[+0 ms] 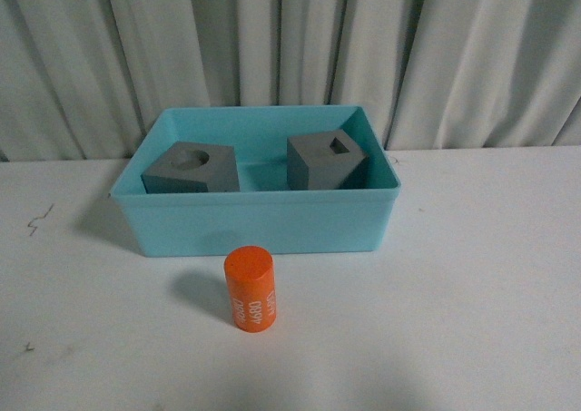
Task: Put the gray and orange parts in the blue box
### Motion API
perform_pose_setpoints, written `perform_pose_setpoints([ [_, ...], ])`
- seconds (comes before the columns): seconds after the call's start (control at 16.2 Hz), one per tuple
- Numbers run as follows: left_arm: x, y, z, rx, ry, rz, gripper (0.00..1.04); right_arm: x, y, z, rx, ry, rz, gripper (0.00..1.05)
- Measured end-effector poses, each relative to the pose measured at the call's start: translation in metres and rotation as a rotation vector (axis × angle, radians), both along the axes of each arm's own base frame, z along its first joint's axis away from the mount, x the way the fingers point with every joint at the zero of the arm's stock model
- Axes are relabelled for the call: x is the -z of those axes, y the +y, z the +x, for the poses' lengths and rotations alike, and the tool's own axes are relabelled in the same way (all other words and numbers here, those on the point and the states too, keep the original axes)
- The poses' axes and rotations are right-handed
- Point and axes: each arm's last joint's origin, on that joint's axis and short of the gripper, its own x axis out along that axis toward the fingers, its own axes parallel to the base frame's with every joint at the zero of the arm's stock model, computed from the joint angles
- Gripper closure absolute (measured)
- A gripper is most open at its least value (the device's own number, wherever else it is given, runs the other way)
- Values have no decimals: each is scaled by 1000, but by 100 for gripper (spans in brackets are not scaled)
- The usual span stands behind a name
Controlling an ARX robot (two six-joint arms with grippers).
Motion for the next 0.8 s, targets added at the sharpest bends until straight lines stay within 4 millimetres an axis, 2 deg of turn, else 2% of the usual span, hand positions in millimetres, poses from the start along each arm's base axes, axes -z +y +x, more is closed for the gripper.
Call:
perform_pose_setpoints([
  [0.06,5,0,-10,0,36,0,103,0,0,0,0,0,0,6],
  [0.55,3,0,-11,0,10,0,103,0,0,0,0,-1,0,6],
  [0.68,3,0,-11,1,10,0,92,0,0,0,0,0,0,6],
  [0.8,3,0,-11,0,10,0,67,0,0,0,0,0,0,6],
])
